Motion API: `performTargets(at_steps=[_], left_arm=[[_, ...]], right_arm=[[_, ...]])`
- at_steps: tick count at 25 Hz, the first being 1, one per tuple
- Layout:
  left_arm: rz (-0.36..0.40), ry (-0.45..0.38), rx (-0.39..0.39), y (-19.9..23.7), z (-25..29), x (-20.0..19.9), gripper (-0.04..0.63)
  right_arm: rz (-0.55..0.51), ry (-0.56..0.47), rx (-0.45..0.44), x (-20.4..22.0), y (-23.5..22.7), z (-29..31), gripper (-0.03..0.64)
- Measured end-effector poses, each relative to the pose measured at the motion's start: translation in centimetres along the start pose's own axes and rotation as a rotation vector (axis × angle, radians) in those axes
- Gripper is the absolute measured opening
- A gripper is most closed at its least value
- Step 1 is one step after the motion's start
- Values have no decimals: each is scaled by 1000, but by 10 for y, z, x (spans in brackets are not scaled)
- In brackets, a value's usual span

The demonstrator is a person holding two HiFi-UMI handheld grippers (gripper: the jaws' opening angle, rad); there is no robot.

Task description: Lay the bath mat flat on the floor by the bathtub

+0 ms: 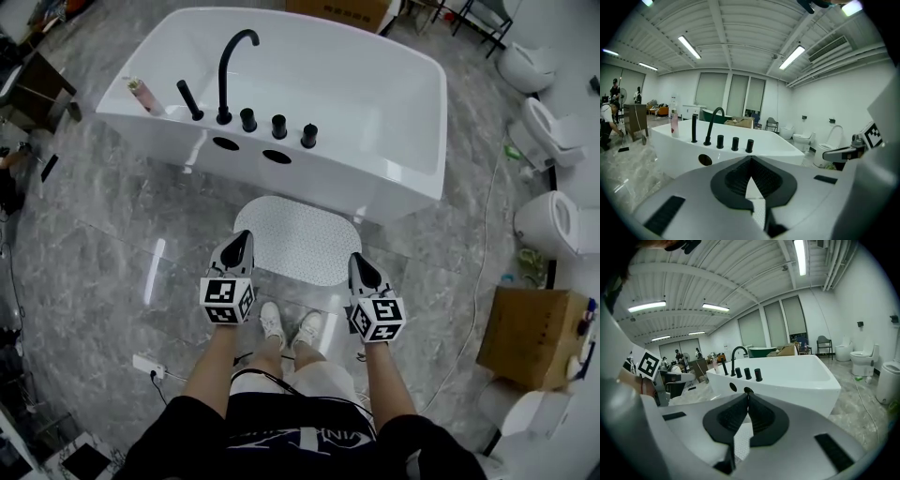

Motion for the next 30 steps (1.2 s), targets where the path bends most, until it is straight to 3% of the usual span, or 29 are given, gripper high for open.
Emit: performTargets(at_steps=[7,15,23,30], left_arm=[[51,-29,18,-14,-39,-47,14],[51,-83,25,-21,-71,-93,14],[100,-146,-15,-17,-104,-140,14],[123,-199,7,-28,-116,-168,14]], right_arm=[[-26,-38,-4,-44,6,-37,26],[-91,-65,1,-89,12,-72,26],[-104,-137,-17,-132,27,-97,26],[-111,-201,-30,-165,31,-108,26]])
Point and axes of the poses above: the fingertips, and each gripper's own axes: z forward along the fingers, y to its left, x out of its underside, the point moved 2 cm from there along -z, backward along the fingers, and after that the axes turned 6 degrees about y, right-handed, at the moved point
